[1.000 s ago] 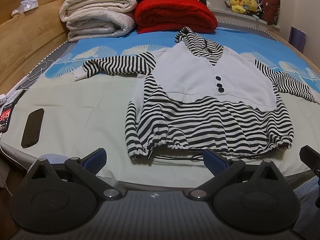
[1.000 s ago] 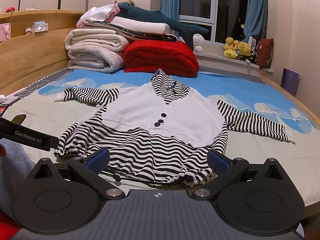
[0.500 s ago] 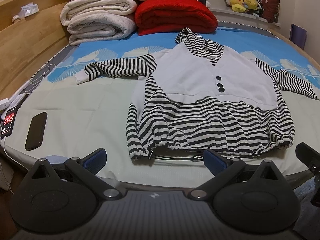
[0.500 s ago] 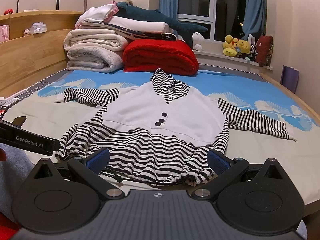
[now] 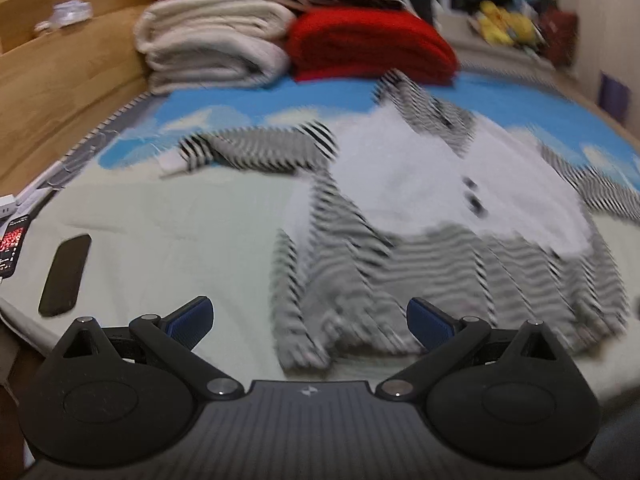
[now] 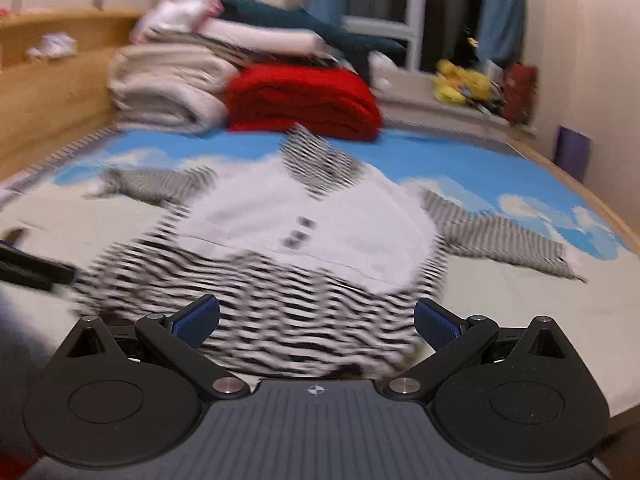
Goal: Fold small clothes
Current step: 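Reach down and grasp the striped sleeve by its white cuff with the left gripper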
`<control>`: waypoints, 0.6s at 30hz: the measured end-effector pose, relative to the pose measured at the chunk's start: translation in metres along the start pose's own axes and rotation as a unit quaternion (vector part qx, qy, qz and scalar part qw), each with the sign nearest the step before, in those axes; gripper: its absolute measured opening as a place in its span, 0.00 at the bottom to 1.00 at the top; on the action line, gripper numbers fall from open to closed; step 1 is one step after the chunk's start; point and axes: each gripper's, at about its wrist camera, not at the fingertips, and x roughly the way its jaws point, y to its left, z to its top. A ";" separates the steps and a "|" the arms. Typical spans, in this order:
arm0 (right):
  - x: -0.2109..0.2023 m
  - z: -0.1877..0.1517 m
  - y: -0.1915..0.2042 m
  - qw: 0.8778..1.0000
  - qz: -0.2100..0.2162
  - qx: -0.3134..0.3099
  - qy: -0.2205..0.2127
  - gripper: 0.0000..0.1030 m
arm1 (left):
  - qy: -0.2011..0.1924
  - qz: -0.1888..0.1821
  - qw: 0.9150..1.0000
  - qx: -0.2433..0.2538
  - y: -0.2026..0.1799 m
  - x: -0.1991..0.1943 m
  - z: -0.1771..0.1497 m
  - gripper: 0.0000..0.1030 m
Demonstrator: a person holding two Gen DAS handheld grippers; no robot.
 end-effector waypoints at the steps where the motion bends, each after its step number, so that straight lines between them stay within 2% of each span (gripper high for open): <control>1: 0.016 0.001 -0.016 0.999 -0.015 0.025 0.024 0.99 | -0.002 0.003 1.000 -0.003 0.005 0.011 0.001 1.00; 3: 0.046 -0.001 -0.048 0.994 -0.013 0.083 0.067 0.99 | 0.018 0.010 1.000 0.002 0.014 0.042 0.009 1.00; 5: 0.071 -0.006 -0.071 0.986 -0.007 0.129 0.108 0.99 | 0.058 0.007 0.998 -0.002 0.020 0.073 0.015 1.00; 9: 0.111 -0.025 -0.096 0.963 0.016 0.210 0.167 0.99 | 0.116 -0.038 0.993 -0.009 0.020 0.113 0.020 1.00; 11: 0.126 -0.035 -0.097 0.946 0.053 0.251 0.196 0.92 | 0.146 -0.063 0.987 -0.005 0.017 0.129 0.016 1.00; 12: 0.129 -0.036 -0.093 0.944 0.069 0.253 0.199 0.91 | 0.151 -0.065 0.986 -0.005 0.016 0.133 0.014 0.92; 13: 0.127 -0.034 -0.086 0.951 0.077 0.233 0.187 0.79 | 0.146 -0.063 0.987 -0.005 0.014 0.133 0.011 0.68; 14: 0.125 -0.031 -0.079 0.957 0.085 0.210 0.179 0.41 | 0.135 -0.062 0.989 0.001 0.014 0.132 0.010 0.53; 15: 0.123 -0.029 -0.073 0.962 0.084 0.192 0.177 0.29 | 0.133 -0.060 0.989 0.007 0.014 0.131 0.009 0.33; 16: 0.118 -0.027 -0.070 0.966 0.072 0.181 0.171 0.25 | 0.134 -0.055 0.989 0.003 0.015 0.129 0.009 0.23; 17: 0.116 -0.022 -0.072 0.968 0.070 0.175 0.163 0.13 | 0.135 -0.050 0.990 -0.001 0.017 0.126 0.007 0.20; 18: 0.109 -0.021 -0.074 0.971 0.062 0.169 0.158 0.11 | 0.137 -0.052 0.989 0.003 0.020 0.120 0.005 0.18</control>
